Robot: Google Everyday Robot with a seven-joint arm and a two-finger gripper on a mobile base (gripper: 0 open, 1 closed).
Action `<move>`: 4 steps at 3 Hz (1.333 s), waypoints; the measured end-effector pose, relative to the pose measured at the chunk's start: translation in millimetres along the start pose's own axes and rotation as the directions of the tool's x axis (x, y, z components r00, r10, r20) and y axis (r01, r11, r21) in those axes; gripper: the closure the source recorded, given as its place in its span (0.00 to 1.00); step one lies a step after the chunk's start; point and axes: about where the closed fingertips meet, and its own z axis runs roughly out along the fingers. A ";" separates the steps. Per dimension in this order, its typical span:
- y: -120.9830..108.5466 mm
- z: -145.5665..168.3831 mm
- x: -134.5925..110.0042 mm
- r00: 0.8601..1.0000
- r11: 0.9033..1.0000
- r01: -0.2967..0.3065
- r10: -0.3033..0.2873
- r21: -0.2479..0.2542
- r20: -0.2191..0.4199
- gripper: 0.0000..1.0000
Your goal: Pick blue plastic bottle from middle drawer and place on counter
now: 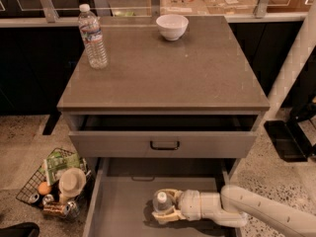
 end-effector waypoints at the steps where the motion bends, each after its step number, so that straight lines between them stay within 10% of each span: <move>1: 0.2 0.4 -0.1 1.000 1.000 0.000 0.000 -0.001 0.000 1.00; 4: 21.1 -6.3 -100.0 0.999 0.998 -0.019 0.022 -0.067 0.036 1.00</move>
Offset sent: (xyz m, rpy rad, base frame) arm 0.0009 0.0046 0.0239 0.0510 0.0070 0.0384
